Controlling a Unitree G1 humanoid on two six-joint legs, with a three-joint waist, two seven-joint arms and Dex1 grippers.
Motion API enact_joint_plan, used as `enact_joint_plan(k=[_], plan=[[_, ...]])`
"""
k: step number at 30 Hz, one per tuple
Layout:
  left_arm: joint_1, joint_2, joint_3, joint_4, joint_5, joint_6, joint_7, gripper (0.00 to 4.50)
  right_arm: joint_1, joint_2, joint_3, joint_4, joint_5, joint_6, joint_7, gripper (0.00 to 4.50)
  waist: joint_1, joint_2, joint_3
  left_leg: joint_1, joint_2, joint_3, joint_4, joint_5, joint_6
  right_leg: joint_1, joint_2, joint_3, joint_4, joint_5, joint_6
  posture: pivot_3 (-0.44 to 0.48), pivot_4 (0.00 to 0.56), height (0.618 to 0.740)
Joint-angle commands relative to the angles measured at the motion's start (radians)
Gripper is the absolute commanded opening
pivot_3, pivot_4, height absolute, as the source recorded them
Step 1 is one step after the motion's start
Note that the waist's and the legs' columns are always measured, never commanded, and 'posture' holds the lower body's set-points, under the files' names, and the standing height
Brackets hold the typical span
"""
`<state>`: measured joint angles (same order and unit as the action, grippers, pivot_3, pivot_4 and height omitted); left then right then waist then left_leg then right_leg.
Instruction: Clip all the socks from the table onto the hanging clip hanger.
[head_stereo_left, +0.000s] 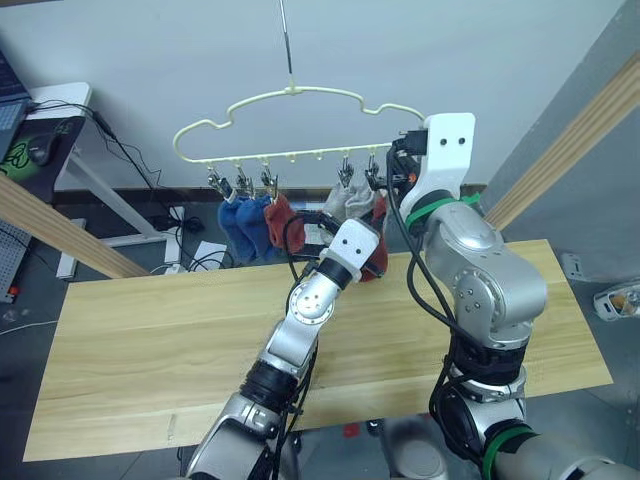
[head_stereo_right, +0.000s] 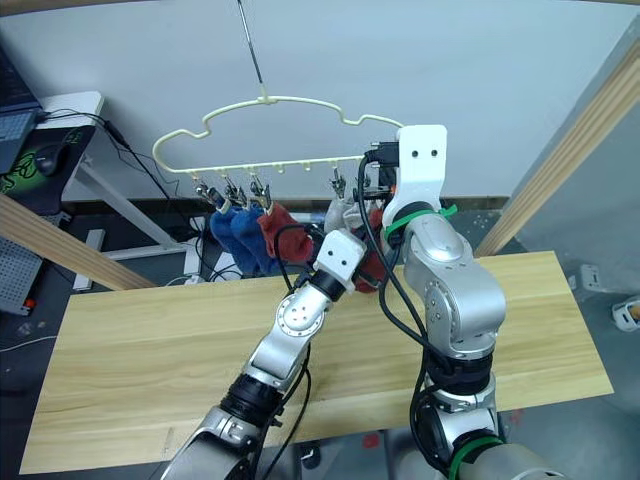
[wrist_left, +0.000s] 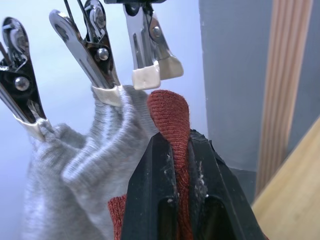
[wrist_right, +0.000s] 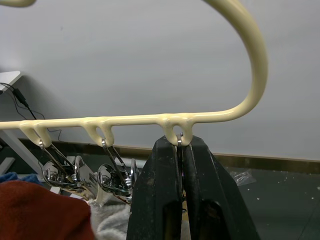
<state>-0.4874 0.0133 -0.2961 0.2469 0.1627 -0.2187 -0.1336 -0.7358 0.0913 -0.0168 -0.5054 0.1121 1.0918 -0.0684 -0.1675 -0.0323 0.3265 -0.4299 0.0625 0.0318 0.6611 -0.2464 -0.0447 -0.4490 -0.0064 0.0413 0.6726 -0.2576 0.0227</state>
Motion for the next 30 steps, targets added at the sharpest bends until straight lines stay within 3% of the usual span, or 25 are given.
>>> enact_joint_plan(k=[1,12,30], plan=[[-0.019,-0.016,-0.002,0.026,0.026,-0.072,0.025,0.01,-0.017,0.008,-0.007,-0.055,0.012,0.008,-0.005,0.0,-0.004,0.0,0.0,-0.001,0.0,0.0,0.0,0.0,0.0,-0.001,0.0,0.0,0.0,0.0,0.0,-0.33,0.323,0.74],[-0.057,-0.034,-0.007,0.073,0.078,-0.113,0.063,0.01,-0.005,0.021,-0.001,-0.065,0.01,0.028,-0.012,0.0,-0.02,0.0,0.0,-0.002,0.0,0.0,0.0,0.0,0.0,-0.002,-0.001,-0.001,0.0,0.0,0.001,-0.329,0.322,0.74],[-0.061,-0.028,-0.012,0.08,0.08,-0.086,0.023,0.01,0.012,0.007,0.021,-0.062,0.001,0.011,-0.004,0.0,-0.028,0.0,0.0,-0.002,0.0,0.0,0.0,0.0,0.0,-0.002,-0.001,-0.001,0.001,0.0,0.001,-0.328,0.314,0.74]])
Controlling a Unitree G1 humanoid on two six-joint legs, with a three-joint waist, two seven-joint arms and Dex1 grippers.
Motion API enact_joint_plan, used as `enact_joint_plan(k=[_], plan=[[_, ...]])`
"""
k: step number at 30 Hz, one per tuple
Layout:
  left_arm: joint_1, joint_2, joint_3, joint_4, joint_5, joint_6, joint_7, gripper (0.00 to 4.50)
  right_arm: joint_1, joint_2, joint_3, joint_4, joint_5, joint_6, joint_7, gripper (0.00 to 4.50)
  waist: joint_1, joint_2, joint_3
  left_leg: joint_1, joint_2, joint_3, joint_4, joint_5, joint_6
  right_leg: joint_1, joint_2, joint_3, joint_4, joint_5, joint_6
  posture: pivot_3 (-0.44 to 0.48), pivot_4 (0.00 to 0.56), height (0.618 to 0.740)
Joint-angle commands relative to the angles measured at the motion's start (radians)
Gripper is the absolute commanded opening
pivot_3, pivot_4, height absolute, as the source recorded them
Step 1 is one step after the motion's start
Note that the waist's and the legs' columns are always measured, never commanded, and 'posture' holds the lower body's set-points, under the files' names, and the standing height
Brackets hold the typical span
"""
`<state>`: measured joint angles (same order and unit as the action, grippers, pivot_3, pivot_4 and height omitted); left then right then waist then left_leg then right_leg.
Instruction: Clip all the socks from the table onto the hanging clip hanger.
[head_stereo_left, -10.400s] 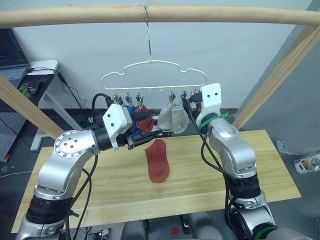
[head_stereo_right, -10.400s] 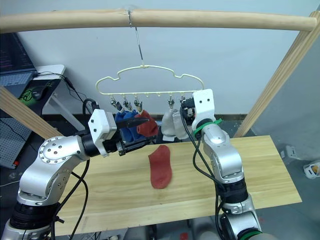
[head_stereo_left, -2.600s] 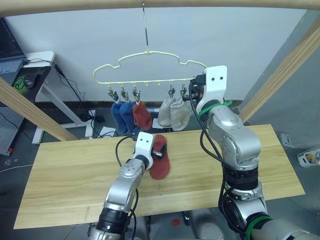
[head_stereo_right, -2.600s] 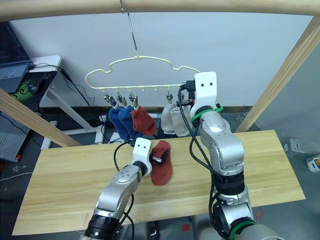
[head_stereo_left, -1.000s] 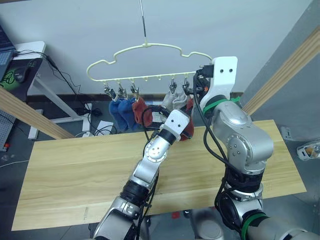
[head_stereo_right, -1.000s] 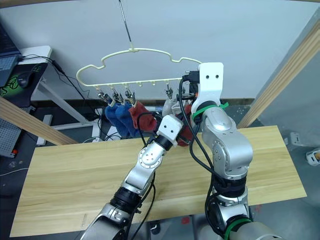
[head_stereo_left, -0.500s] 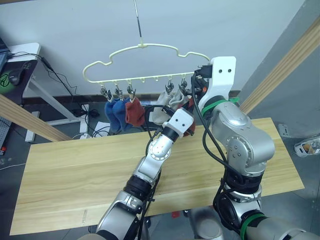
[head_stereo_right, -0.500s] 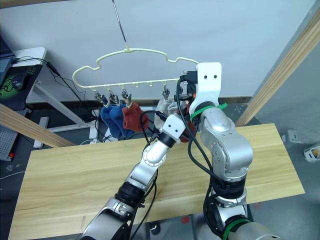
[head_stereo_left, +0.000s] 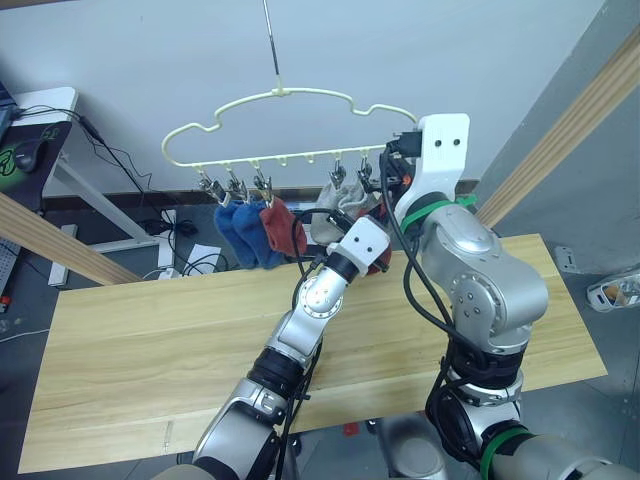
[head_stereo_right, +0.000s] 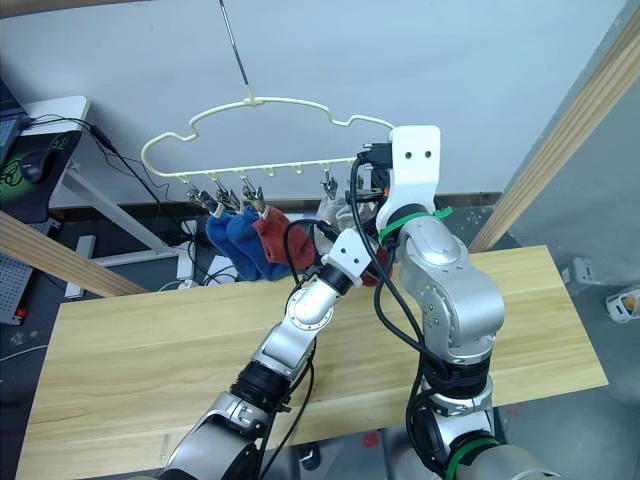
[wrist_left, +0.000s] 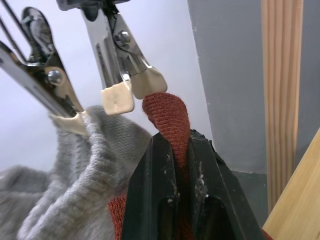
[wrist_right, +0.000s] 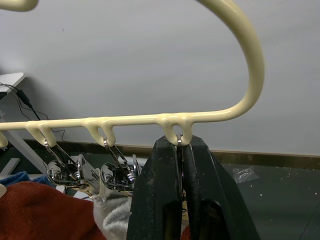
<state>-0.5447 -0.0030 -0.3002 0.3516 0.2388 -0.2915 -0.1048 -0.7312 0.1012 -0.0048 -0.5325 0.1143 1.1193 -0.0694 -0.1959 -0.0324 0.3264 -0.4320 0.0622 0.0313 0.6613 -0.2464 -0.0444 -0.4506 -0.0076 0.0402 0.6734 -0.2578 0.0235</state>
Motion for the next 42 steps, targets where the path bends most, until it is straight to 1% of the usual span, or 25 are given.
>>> enact_joint_plan(k=[1,13,37,39,40,42], plan=[[-0.007,-0.012,-0.007,-0.028,0.005,-0.015,-0.004,0.01,0.009,-0.007,0.011,-0.035,-0.003,-0.017,-0.002,0.0,0.0,0.0,0.0,0.0,0.0,0.0,0.0,0.0,0.0,0.0,0.0,0.0,0.0,0.0,0.0,-0.328,0.314,0.74],[-0.01,-0.007,0.007,-0.03,0.02,-0.016,0.027,0.01,0.02,-0.062,0.048,-0.028,-0.024,-0.058,0.007,0.0,0.0,0.0,0.0,0.0,0.0,0.0,0.001,0.0,0.0,0.0,0.0,0.0,0.001,0.0,0.0,-0.324,0.314,0.74],[-0.035,-0.019,0.009,-0.059,0.014,-0.021,0.031,0.01,0.045,-0.065,0.055,-0.02,-0.025,-0.066,-0.002,0.0,0.0,0.0,0.0,0.0,0.0,0.0,0.002,0.0,0.0,0.0,0.0,0.0,0.003,0.0,0.0,-0.318,0.315,0.74],[-0.035,-0.019,0.009,-0.06,0.014,-0.02,0.031,0.0,0.046,-0.063,0.053,-0.02,-0.024,-0.068,-0.004,0.57,0.0,0.0,0.0,0.0,0.0,0.0,0.002,0.0,0.0,0.0,0.0,0.0,0.003,0.0,0.0,-0.318,0.315,0.74],[-0.035,-0.019,0.009,-0.06,0.014,-0.02,0.031,0.0,0.046,-0.063,0.053,-0.02,-0.024,-0.068,-0.004,0.78,0.0,0.0,0.0,0.0,0.0,0.0,0.002,0.0,0.0,0.0,0.0,0.0,0.003,0.0,0.0,-0.318,0.315,0.74],[-0.036,-0.02,0.009,-0.059,0.015,-0.019,0.032,0.0,0.046,-0.064,0.055,-0.021,-0.023,-0.066,-0.002,1.59,0.0,0.0,0.0,0.0,0.0,0.0,0.002,0.0,0.0,0.0,0.0,0.0,0.003,0.0,0.0,-0.318,0.315,0.74]])
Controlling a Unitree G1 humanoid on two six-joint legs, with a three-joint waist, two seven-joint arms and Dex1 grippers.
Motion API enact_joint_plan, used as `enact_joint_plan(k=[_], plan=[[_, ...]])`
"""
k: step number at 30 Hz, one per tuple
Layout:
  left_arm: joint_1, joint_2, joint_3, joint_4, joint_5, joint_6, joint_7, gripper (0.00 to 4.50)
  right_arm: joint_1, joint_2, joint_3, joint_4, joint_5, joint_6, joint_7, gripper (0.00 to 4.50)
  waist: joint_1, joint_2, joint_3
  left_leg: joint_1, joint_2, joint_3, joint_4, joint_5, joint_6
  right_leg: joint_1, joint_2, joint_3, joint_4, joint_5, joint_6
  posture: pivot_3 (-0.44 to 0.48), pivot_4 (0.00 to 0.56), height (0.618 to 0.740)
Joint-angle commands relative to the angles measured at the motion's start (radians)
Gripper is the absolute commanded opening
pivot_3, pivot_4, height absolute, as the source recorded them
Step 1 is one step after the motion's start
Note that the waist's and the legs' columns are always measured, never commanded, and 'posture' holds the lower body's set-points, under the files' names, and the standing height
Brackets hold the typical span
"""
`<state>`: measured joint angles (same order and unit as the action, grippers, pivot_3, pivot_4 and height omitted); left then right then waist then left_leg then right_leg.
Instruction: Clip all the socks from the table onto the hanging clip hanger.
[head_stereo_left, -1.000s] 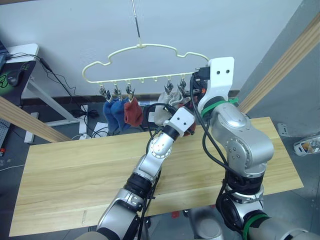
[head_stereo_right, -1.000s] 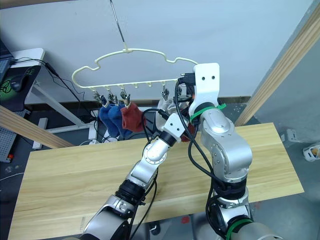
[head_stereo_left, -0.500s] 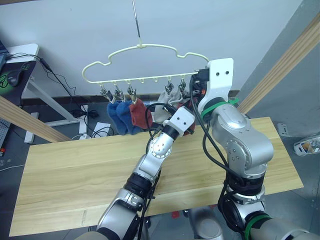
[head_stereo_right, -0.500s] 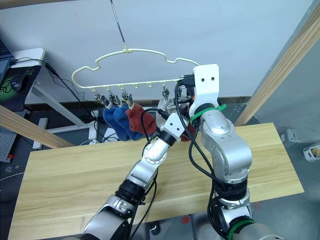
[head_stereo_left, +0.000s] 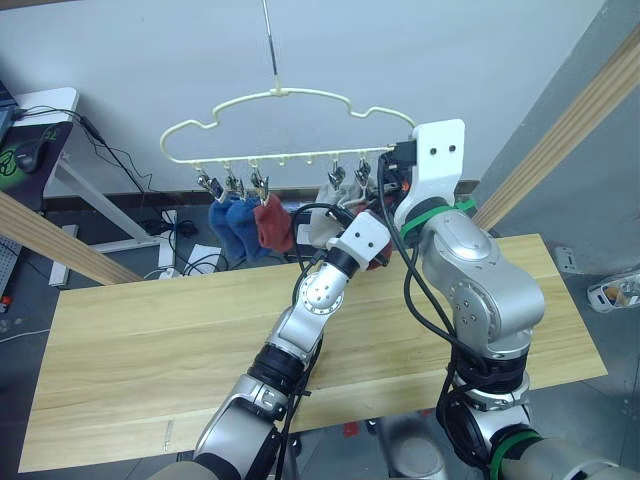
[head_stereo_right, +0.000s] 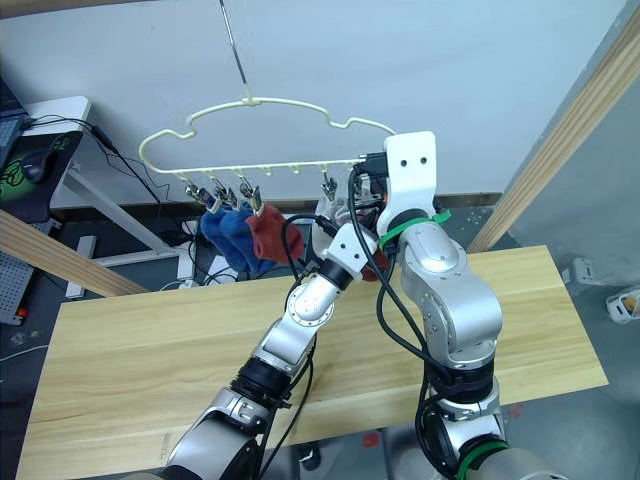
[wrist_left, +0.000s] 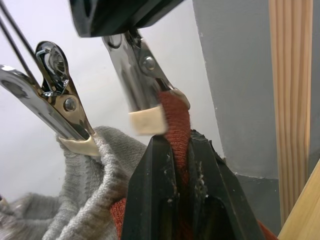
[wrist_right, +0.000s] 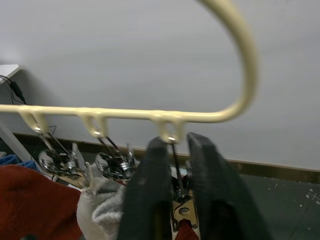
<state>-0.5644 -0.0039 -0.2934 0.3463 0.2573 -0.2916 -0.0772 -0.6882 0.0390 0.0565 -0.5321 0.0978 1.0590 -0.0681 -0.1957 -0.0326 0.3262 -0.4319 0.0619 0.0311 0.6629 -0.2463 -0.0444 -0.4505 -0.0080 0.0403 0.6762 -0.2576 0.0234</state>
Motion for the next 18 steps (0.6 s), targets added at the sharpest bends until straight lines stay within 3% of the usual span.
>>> enact_joint_plan(k=[1,2,6,14,18], plan=[[-0.017,-0.019,0.003,-0.053,-0.003,-0.018,0.005,0.0,0.003,-0.003,-0.006,-0.02,-0.006,-0.004,-0.001,1.98,0.0,0.0,0.0,0.0,0.0,0.0,0.0,0.0,0.0,0.0,0.0,0.0,0.0,0.0,0.0,-0.317,0.315,0.74],[-0.017,-0.02,0.003,-0.052,-0.003,-0.018,0.006,0.0,0.003,-0.004,-0.005,-0.021,-0.005,-0.003,0.0,2.32,0.0,0.0,0.0,0.0,0.0,0.0,0.0,0.0,0.0,0.0,0.0,0.0,0.0,0.0,0.0,-0.317,0.315,0.74],[-0.018,-0.019,0.005,-0.05,-0.002,-0.013,0.008,0.0,0.005,-0.005,-0.005,-0.023,-0.004,-0.005,0.0,2.32,0.0,0.0,0.0,0.0,0.0,0.0,0.0,0.0,0.0,0.0,0.0,0.0,0.001,0.0,0.0,-0.315,0.315,0.74],[0.006,-0.011,0.02,-0.071,-0.063,-0.005,-0.055,2.47,0.026,-0.02,-0.013,-0.051,0.005,-0.012,0.012,2.35,0.0,0.0,0.0,0.0,0.0,0.0,0.0,0.0,0.0,0.0,0.0,0.0,0.001,0.0,0.0,-0.31,0.308,0.74],[0.082,0.025,0.019,-0.159,-0.169,0.066,-0.2,3.64,0.072,-0.078,-0.003,-0.095,0.006,-0.027,0.052,2.35,-0.001,0.0,-0.001,0.0,0.0,0.0,0.0,0.0,0.0,0.0,0.0,0.0,0.001,0.0,0.0,-0.309,0.302,0.74]])
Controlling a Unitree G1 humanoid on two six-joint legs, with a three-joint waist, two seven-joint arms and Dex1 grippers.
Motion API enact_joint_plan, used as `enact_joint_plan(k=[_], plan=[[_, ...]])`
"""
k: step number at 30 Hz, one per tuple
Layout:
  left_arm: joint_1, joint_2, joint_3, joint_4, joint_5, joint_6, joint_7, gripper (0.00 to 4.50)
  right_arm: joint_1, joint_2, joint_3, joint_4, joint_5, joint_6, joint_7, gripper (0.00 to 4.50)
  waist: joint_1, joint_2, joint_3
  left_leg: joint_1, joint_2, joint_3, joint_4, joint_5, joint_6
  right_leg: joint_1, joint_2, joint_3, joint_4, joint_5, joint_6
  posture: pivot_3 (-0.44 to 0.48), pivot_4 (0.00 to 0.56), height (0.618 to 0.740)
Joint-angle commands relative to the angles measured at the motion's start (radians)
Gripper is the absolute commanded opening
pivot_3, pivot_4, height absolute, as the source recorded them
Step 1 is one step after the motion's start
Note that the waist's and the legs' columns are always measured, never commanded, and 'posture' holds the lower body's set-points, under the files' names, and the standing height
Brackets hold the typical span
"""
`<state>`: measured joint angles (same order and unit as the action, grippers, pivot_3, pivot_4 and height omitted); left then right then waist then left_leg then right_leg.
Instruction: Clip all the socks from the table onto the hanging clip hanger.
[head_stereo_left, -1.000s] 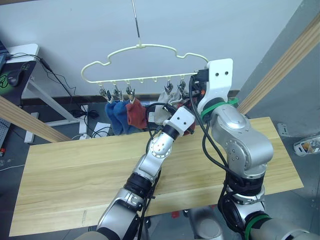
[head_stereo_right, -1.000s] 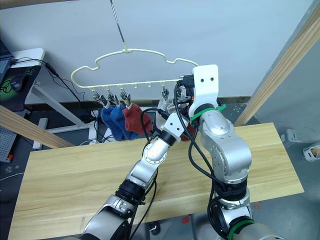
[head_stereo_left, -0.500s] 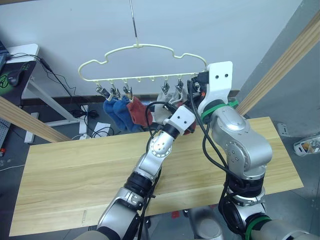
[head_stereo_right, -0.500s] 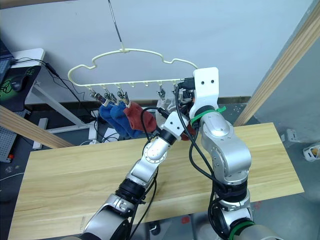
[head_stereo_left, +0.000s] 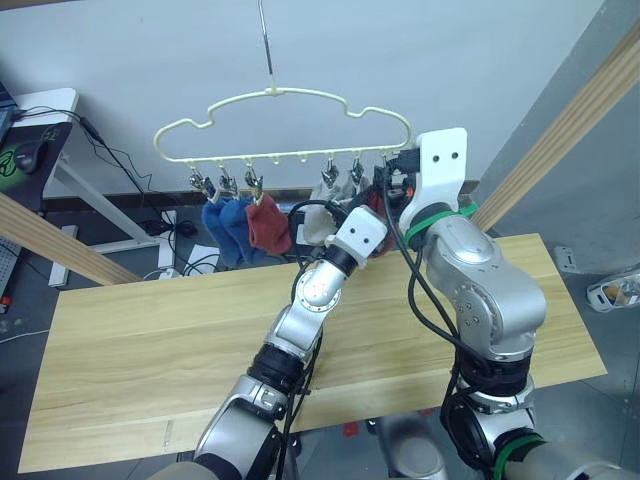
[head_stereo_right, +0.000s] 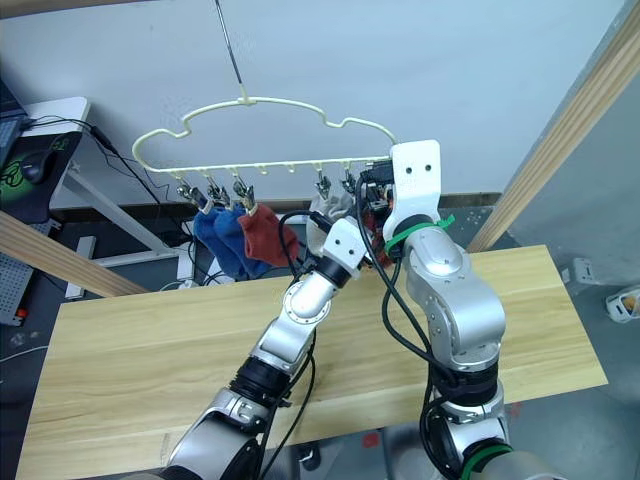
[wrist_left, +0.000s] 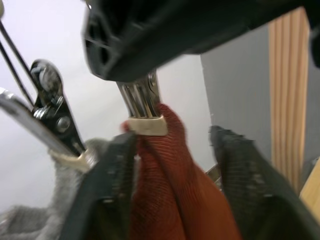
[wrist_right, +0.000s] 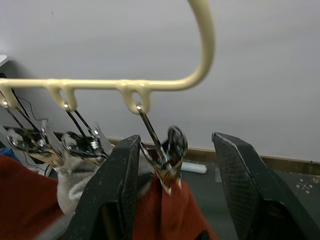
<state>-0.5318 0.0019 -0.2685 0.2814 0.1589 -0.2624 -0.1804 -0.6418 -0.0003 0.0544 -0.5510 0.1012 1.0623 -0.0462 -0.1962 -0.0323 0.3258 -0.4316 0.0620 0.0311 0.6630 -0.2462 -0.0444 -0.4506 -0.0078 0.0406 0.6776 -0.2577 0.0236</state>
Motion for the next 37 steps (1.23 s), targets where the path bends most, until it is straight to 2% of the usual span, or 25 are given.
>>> enact_joint_plan(k=[1,3,9,14,16,18,22,24,30,37], plan=[[0.074,0.039,-0.01,-0.131,-0.099,0.064,-0.145,3.94,0.045,-0.061,0.004,-0.089,0.005,-0.037,0.048,2.35,0.0,0.0,0.0,0.0,0.0,0.0,0.0,0.0,0.0,0.0,0.0,0.0,0.0,0.0,0.0,-0.304,0.3,0.74],[0.123,0.086,-0.01,-0.212,-0.14,0.124,-0.218,4.46,0.088,-0.095,0.001,-0.117,0.023,-0.049,0.085,2.35,0.0,0.0,0.0,0.0,0.0,0.0,0.0,0.0,0.0,0.0,0.0,0.0,0.0,0.0,0.0,-0.297,0.299,0.74],[0.272,0.271,0.018,-0.486,-0.299,0.39,-0.42,4.46,0.18,-0.207,-0.04,-0.185,0.091,-0.081,0.218,2.35,0.001,0.001,0.0,0.002,0.0,0.0,0.001,0.0,-0.001,0.0,0.001,0.001,0.003,0.0,0.0,-0.275,0.292,0.74],[0.419,0.477,0.169,-0.695,-0.511,0.607,-0.55,4.46,0.274,-0.377,-0.096,-0.212,0.173,-0.117,0.392,2.35,0.002,0.0,-0.002,0.003,0.0,-0.001,0.001,0.001,-0.001,0.001,0.002,0.001,0.003,0.0,0.001,-0.259,0.279,0.74],[0.476,0.561,0.259,-0.714,-0.542,0.612,-0.586,4.46,0.31,-0.454,-0.122,-0.205,0.203,-0.139,0.461,2.35,0.003,0.001,-0.002,0.003,0.0,-0.001,0.001,0.001,-0.001,0.001,0.003,0.001,0.003,0.0,0.001,-0.246,0.272,0.74],[0.526,0.628,0.344,-0.717,-0.565,0.618,-0.609,4.5,0.335,-0.518,-0.147,-0.192,0.232,-0.162,0.522,2.92,0.004,0.0,-0.003,0.004,0.0,0.0,0.001,0.001,-0.001,0.001,0.003,0.001,0.003,-0.001,0.001,-0.227,0.262,0.74],[0.582,0.717,0.454,-0.72,-0.616,0.674,-0.644,4.5,0.348,-0.602,-0.188,-0.148,0.283,-0.21,0.619,4.33,0.011,-0.002,-0.008,0.005,0.0,0.001,0.001,0.001,-0.001,0.001,0.003,0.0,0.003,-0.001,0.002,-0.185,0.239,0.74],[0.617,0.774,0.512,-0.72,-0.616,0.708,-0.653,4.5,0.352,-0.653,-0.212,-0.132,0.326,-0.229,0.694,4.48,0.017,-0.005,-0.017,0.005,-0.001,0.001,0.001,0.001,-0.001,0.001,0.003,0.0,0.003,-0.001,0.002,-0.167,0.223,0.74],[0.622,0.856,0.616,-0.676,-0.584,0.733,-0.628,4.5,0.361,-0.756,-0.268,-0.069,0.415,-0.297,0.841,4.48,0.057,-0.007,-0.041,0.005,0.0,0.002,0.001,0.0,-0.001,0.001,0.005,0.0,0.003,0.0,0.0,-0.124,0.183,0.74],[0.626,0.876,0.687,-0.676,-0.619,0.803,-0.633,4.5,0.392,-0.836,-0.306,-0.005,0.434,-0.373,0.915,4.48,0.086,-0.013,-0.072,0.005,-0.001,0.003,0.001,0.0,-0.001,0.001,0.005,0.0,0.003,0.0,0.0,-0.104,0.143,0.74]])
